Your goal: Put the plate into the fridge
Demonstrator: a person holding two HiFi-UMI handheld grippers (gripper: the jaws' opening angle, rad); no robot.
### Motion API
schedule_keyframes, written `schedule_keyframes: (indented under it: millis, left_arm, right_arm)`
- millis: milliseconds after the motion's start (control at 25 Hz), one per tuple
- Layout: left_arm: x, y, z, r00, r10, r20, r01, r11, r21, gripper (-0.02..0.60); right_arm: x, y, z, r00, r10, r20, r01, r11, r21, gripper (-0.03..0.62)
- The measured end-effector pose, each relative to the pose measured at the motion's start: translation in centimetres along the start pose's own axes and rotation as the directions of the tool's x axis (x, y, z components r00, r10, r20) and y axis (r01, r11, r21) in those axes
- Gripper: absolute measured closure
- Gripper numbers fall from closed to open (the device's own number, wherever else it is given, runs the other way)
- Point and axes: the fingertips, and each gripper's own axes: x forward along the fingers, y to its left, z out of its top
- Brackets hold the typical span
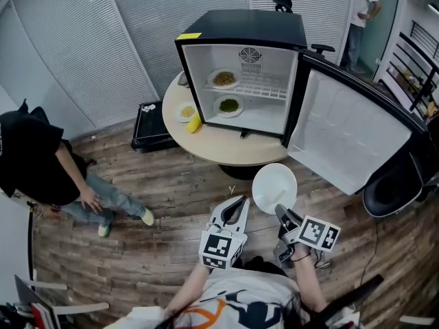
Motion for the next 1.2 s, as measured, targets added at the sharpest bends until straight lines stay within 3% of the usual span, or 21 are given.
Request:
schedule_keyframes:
  millis: [640,1200]
  left_arm:
    - [2.9,3.0,-0.6,0.999,0.013,-0.049,-0.013,1.000,0.000,0.569]
    - [11.7,12.9,0.7,0.995,-0.060,-0.079,0.060,0.998,-0.002,0.569]
  right_arm:
    - [4.0,-1.2,1.9,1.000,-0.017,-0.020,0.018,0.998,0.053,0.569]
    - [14.3,-1.3,7.0,0.995,-0.103,-0.001,0.103,0.988,0.113,0.569]
